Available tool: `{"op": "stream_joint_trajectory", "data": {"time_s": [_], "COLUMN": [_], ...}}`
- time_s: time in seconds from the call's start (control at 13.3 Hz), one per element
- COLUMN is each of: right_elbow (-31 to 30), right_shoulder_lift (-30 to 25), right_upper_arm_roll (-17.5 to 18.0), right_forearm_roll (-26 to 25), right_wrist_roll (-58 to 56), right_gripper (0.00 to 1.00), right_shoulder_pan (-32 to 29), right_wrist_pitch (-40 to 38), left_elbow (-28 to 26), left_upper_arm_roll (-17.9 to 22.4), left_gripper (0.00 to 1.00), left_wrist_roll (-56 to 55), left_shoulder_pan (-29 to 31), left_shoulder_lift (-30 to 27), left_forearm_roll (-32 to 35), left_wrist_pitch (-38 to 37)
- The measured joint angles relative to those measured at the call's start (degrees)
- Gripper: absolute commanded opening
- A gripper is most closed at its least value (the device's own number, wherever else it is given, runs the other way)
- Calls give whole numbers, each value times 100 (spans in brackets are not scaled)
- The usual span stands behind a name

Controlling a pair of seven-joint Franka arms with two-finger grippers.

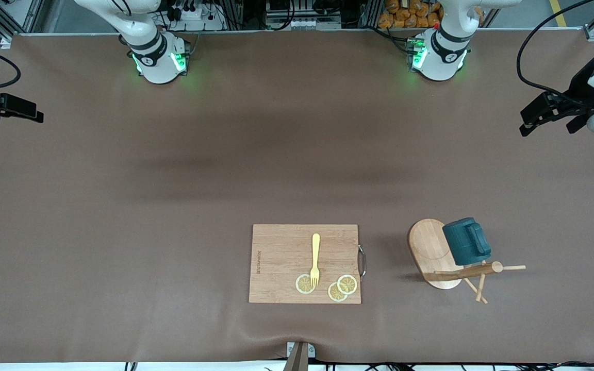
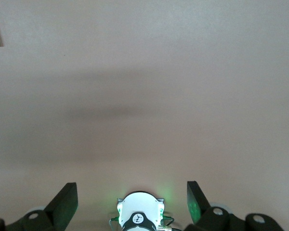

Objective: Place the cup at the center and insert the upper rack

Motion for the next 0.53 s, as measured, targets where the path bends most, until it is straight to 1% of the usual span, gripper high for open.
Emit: {"op": "stream_joint_trajectory", "data": {"time_s": [0.23, 0.53], "right_elbow": [0, 0], "right_shoulder_lift": [0, 0], "right_upper_arm_roll": [0, 0], "right_forearm_roll": [0, 0], "right_wrist_roll": [0, 0], "right_gripper": [100, 100], "right_shoulder_pan": [0, 0], "right_wrist_pitch": [0, 0], "left_elbow": [27, 105], "left_upper_arm_roll": [-2, -1], "left_gripper": [100, 100], "left_wrist_roll": [44, 48], "left_shoulder_pan": [-23, -29], "left_shoulder_lift": [38, 206], "left_forearm_roll": [308, 297], "left_wrist_pitch": [-5, -141]}}
